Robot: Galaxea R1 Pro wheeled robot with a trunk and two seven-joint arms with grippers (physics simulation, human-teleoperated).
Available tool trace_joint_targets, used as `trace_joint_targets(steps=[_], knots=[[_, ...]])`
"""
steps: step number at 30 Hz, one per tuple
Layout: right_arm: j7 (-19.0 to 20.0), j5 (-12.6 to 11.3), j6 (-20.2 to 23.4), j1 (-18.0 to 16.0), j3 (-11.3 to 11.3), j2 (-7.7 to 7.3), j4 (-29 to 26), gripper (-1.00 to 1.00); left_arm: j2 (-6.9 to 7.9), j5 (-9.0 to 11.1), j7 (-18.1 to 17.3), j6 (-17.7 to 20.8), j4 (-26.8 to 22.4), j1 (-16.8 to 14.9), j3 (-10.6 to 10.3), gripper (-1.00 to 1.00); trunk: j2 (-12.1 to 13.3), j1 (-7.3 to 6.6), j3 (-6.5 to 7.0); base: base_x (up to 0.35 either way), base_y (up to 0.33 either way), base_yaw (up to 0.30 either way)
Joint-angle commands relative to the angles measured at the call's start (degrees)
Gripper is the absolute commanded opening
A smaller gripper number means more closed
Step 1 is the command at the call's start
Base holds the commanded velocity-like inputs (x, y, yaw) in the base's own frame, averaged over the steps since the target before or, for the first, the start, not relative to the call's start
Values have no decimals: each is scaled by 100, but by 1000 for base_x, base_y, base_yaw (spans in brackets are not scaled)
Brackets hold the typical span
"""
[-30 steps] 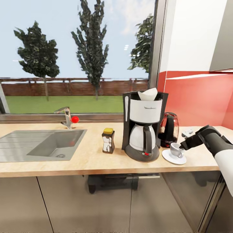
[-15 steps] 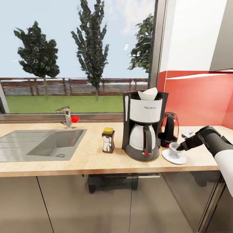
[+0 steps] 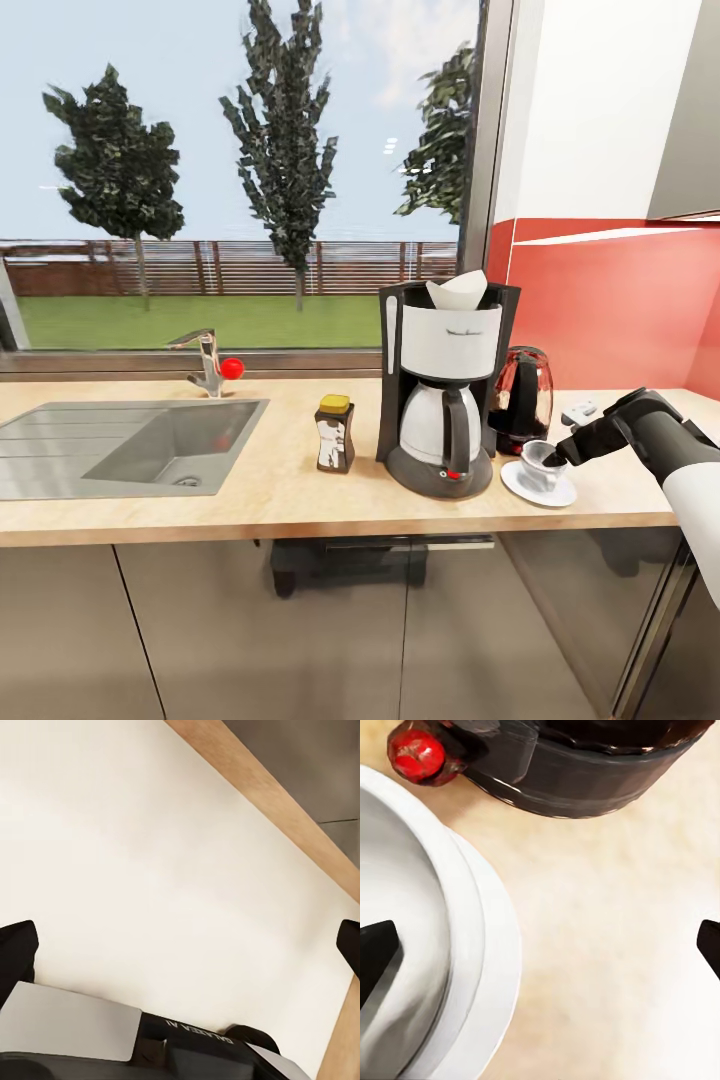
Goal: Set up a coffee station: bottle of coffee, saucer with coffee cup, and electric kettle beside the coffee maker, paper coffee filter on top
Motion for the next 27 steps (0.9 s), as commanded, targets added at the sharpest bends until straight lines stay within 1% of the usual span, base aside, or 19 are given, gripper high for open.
trace_joint_targets(steps=[1, 2, 27], knots=[[43, 44, 10, -4, 20, -4, -10, 100, 1, 13, -22, 23, 1, -3, 14, 100, -4, 0, -7, 0, 0, 0], [43, 44, 11, -4, 20, -4, -10, 100, 1, 13, -22, 23, 1, -3, 14, 100, -4, 0, -7, 0, 0, 0], [77, 36, 15, -4, 15, -9, -33, 100, 1, 13, -21, 23, 1, -3, 14, 100, 999, -549, 442, 0, 0, 0]])
